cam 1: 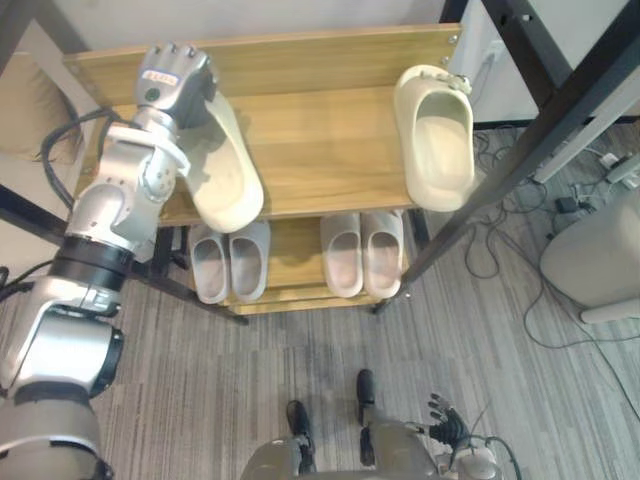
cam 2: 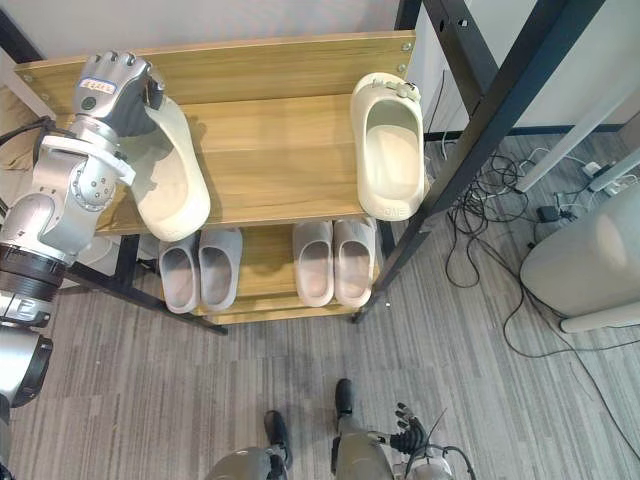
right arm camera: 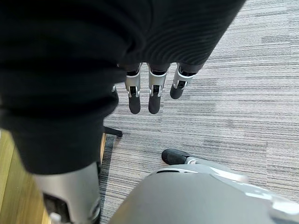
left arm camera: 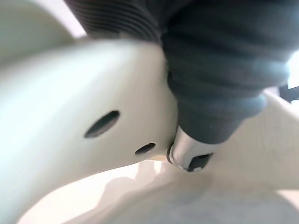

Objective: Organize the slippers on the shoe rack

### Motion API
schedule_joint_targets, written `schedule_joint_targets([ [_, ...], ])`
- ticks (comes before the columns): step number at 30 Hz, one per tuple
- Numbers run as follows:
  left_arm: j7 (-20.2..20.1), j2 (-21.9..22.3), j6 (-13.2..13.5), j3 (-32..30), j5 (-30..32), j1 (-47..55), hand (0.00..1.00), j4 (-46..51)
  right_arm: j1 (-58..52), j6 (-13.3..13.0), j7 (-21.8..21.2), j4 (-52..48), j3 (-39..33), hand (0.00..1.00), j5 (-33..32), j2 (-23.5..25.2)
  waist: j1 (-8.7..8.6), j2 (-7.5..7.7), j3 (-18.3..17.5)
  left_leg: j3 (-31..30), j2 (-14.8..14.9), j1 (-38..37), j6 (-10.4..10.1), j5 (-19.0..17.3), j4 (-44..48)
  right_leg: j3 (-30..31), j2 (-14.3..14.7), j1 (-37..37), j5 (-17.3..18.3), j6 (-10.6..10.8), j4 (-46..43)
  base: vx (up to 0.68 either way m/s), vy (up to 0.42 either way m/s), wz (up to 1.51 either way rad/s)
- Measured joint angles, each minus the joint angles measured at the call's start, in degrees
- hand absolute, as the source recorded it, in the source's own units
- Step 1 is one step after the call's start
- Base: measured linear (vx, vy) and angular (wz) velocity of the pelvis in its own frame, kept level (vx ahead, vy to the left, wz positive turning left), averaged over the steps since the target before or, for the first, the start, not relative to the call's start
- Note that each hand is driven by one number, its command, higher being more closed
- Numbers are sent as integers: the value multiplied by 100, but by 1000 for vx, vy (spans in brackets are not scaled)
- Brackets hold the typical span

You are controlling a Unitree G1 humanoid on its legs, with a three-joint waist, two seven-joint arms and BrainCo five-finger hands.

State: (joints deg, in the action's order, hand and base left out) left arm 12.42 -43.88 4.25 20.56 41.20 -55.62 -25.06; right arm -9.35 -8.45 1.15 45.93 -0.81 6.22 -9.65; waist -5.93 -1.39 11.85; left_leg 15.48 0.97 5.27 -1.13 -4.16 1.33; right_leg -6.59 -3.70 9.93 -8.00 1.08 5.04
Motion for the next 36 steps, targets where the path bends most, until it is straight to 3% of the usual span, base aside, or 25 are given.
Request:
schedule_joint_targets([
  [14,135,554,6,989,155,-1184,100,-255,-95,-7,119,-291,-89,0,-9,100,-95,86,-15,461,-108,409,185,-93,224,493,-101,520,-260,135,0,-41,17,-16],
  [25,216,1415,-16,1351,145,-1908,100,-374,-543,1,174,-1050,-250,0,-76,293,-61,110,-27,785,77,891,242,-547,1005,761,-73,812,-369,206,-53,-5,28,-14],
  [26,235,1680,-166,1376,136,-2073,100,-651,-639,-2,237,-1145,-252,0,-175,307,-25,127,-37,780,139,930,240,-568,1106,765,-43,831,-383,225,-100,8,65,8],
  [27,236,1771,-217,1374,134,-2124,0,-735,-641,-2,240,-1145,-253,0,-176,307,-19,129,-38,763,149,968,245,-572,1139,764,-42,847,-400,245,-99,3,58,8],
  [36,249,2116,-258,1354,0,-2155,0,-919,-692,-1,331,-1149,-246,0,-188,348,16,232,-125,745,251,1080,242,-607,1204,764,14,911,-470,265,-96,0,0,0],
])
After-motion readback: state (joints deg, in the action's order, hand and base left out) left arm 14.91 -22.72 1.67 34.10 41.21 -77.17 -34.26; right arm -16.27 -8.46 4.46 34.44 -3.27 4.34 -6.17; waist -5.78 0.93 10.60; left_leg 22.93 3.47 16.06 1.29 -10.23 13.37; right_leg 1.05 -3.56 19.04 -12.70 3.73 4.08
